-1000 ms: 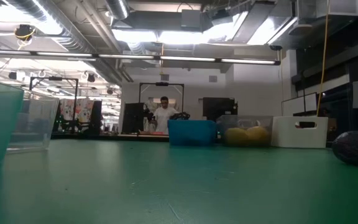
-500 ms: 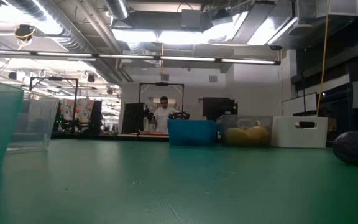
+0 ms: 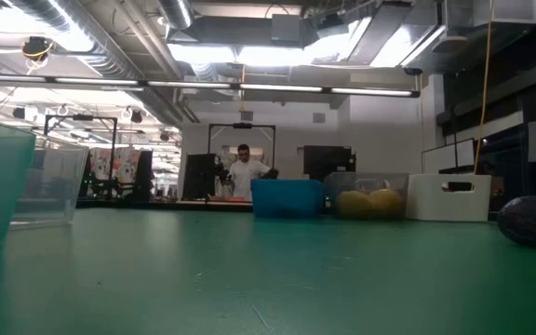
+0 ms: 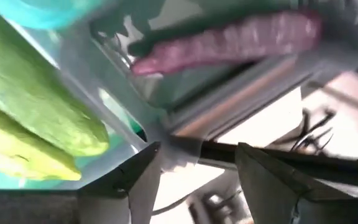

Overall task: Sort produce into baskets
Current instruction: Put the violet eggplant into the bottom black bin

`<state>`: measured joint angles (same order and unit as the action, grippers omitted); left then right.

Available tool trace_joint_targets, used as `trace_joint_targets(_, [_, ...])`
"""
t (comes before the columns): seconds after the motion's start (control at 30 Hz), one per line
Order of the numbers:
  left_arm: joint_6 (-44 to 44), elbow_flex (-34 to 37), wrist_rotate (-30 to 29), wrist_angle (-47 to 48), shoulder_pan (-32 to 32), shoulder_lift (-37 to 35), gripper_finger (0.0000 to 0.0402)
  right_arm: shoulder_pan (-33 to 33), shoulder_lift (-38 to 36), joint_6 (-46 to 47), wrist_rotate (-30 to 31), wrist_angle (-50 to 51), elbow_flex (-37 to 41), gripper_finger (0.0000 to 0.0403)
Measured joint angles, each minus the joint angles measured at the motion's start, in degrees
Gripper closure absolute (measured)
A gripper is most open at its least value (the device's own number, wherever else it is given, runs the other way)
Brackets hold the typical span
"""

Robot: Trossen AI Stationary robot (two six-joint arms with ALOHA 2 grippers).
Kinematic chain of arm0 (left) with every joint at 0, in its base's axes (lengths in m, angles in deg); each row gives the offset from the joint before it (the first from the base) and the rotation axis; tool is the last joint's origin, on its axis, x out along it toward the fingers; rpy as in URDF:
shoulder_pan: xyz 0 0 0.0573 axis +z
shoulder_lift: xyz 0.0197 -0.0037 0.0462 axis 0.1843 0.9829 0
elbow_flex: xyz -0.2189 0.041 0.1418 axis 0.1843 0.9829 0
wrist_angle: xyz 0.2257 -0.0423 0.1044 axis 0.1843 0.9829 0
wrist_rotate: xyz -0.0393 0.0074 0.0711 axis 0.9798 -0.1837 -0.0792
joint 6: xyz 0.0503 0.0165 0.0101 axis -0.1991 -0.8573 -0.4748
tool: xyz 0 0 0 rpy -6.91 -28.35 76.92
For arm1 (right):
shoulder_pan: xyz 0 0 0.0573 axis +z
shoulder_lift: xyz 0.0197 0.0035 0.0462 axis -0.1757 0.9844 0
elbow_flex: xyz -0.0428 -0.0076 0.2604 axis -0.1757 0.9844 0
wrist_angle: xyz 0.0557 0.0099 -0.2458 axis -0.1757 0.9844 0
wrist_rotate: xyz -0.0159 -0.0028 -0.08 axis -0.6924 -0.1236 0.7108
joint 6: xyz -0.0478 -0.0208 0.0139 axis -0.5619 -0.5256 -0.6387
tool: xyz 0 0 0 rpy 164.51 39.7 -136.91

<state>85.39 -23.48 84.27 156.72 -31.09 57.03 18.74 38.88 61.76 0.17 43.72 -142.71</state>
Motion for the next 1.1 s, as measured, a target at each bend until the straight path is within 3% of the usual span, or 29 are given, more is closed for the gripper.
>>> trace_joint_targets(0.13, [2.7,-1.4,-1.1,-3.7,4.2,0.0,0.0208,2.4,0.0,9.9,0.3,1.7,0.4,0.0107])
trace_joint_targets(0.4, [1.6,-4.2,-5.7,-19.5,12.0,0.0,0.021,7.7,-0.3,39.6,-1.4,1.8,7.2,0.0107])
trace_joint_targets(0.57, [3.1,-4.4,-5.9,-28.9,16.9,0.0,0.0212,9.5,-0.3,53.7,-9.8,1.7,14.9,0.0107])
trace_joint_targets(0.77, [1.2,-4.4,-6.6,-33.8,20.9,0.0,0.021,11.5,-1.6,62.8,-21.7,1.8,26.3,0.0107])
trace_joint_targets(0.93, [0.8,-4.4,-6.6,-35.0,21.9,0.0,0.0211,13.3,-7.0,71.7,-23.3,-1.2,37.1,0.0107])
trace_joint_targets(1.1, [-1.3,-4.4,-6.5,-34.9,21.9,0.0,0.0208,15.5,-19.2,80.0,-17.5,-17.6,50.7,0.0107])
